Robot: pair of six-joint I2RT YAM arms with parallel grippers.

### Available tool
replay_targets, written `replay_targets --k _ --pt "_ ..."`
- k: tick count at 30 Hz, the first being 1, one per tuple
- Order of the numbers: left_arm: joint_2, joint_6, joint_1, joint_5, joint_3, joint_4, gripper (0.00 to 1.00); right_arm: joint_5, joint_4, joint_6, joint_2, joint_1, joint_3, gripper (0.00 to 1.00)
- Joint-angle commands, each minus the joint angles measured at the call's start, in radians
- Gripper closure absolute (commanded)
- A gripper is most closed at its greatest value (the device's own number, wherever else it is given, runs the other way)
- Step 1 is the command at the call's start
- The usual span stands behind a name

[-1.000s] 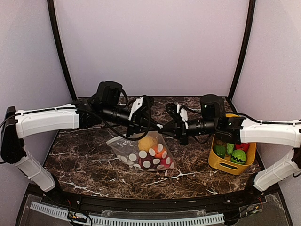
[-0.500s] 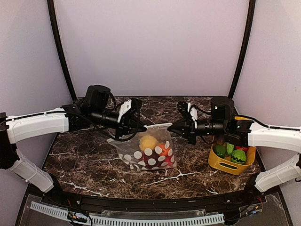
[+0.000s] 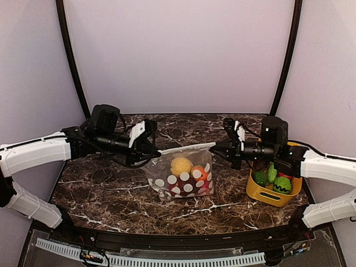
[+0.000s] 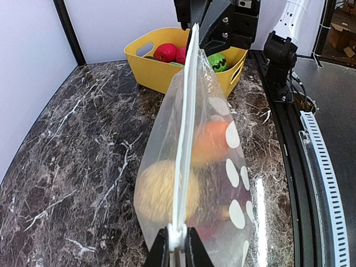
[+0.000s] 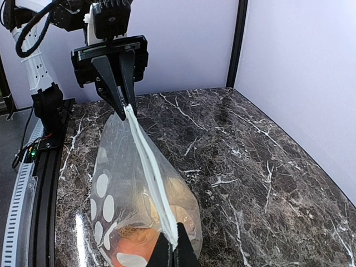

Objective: Open the zip-top bag and remove the fake food

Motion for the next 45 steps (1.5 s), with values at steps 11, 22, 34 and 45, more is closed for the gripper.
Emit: replay_targets --k 11,22,34,45 --pt "-0.092 0.033 0.023 -0.188 -0.063 -0.199 0.99 0.064 0.081 0.056 -0.085 -0.067 -0.092 1.0" --pt "-0.164 0.049 0.048 -0.248 -0.112 -0.253 0.99 0.071 0.059 0.051 -0.115 -0.098 -0.109 1.0" --pt "-0.175 0.019 0.058 -0.219 -0.107 -0.2 0.76 -0.004 0.089 0.076 -0.08 -0.102 -0.098 1.0" --pt "-0.182 -0.047 0.056 -0.139 0.01 -0.171 0.29 -0.105 0.105 0.073 -0.05 -0.09 -0.079 1.0"
